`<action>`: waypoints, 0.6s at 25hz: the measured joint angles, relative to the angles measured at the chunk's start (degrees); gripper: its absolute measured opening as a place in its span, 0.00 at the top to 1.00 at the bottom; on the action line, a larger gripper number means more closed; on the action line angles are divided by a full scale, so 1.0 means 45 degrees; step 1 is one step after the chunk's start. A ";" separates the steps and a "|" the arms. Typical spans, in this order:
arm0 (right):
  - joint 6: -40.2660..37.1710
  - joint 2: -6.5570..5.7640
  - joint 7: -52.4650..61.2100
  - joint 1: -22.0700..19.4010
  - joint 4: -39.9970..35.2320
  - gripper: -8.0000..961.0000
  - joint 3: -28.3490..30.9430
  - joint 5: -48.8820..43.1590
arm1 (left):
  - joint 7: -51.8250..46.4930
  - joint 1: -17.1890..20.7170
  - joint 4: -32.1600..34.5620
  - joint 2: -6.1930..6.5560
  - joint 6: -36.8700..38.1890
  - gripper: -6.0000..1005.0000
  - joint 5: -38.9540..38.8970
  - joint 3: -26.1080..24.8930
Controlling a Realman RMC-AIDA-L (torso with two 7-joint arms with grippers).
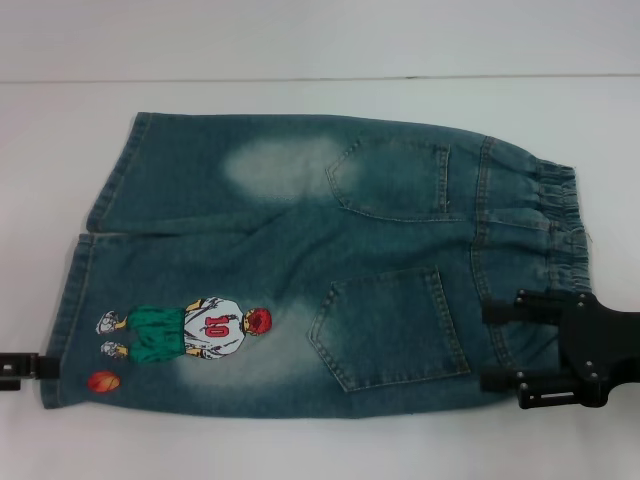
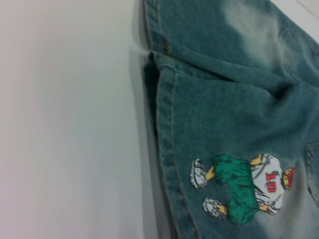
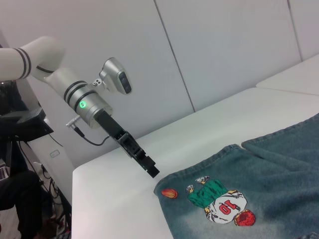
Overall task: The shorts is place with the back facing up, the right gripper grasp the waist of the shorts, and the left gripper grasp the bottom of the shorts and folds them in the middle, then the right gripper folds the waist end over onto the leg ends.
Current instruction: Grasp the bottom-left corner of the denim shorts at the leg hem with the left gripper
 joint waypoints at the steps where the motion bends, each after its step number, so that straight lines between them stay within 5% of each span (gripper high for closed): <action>1: 0.0000 -0.0003 0.0000 0.0000 0.0000 0.09 0.0000 0.0000 | -0.0018 -0.0014 -0.0071 0.0000 -0.0148 0.16 0.0002 0.0024; 15: 0.0013 -0.0010 0.0000 -0.0013 0.0000 0.10 0.0000 0.0000 | -0.0065 -0.0153 -0.0309 -0.0091 -0.0802 0.16 0.0000 0.0646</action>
